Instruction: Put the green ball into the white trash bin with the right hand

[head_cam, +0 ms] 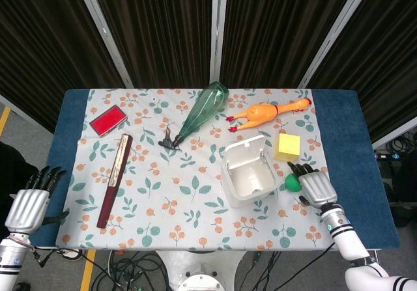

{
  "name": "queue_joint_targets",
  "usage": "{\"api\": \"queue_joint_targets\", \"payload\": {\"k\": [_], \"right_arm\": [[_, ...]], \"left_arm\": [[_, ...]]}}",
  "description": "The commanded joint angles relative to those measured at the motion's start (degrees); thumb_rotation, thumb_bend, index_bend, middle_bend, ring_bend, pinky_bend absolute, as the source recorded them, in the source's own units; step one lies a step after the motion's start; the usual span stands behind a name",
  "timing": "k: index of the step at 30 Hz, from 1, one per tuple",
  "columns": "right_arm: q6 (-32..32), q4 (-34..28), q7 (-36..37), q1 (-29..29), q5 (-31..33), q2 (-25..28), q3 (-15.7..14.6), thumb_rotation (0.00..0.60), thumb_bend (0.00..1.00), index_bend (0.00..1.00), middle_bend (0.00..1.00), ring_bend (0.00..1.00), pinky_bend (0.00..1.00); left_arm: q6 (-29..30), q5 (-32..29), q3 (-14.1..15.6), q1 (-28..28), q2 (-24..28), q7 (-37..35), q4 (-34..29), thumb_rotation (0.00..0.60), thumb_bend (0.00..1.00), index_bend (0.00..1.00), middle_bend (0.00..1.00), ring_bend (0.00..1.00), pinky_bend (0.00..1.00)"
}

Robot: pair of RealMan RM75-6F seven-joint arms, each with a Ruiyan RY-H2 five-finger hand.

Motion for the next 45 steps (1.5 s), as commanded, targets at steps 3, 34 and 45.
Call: {"api": "queue_joint_targets", "payload": {"k": [3,34,45], "right_arm": [[-0.2,0.7,-0.3,0.5,0.1,-0.5,-0.4,0.600,0.16,0.08,0.20,0.22,0.48],[8.0,-5.0,10.3,-1.1,-6.0,7.2,-0.1,0.600,0.27,0.53,0.45,0.43,0.64],[18.1,-14.5,12.8,-2.8,-16.2,15.5,1.9,0.600,0.27,0.53,0.45,0.43,0.64]], "left_arm": [[0.1,0.0,0.0,0.1,-0.2,0.0,0.2,0.600,0.02,0.13,0.09,0.02,0.15],[0.1,-0.3,0.0,0.3,-0.2,0.1,0.3,0.600,0.02,0.14,0.09,0.02,0.16],[0.5,-0.3,-0.2,0.2,0.0,0.9,-0.3,0.600,0.02,0.14,0.09,0.02,0.16]]}}
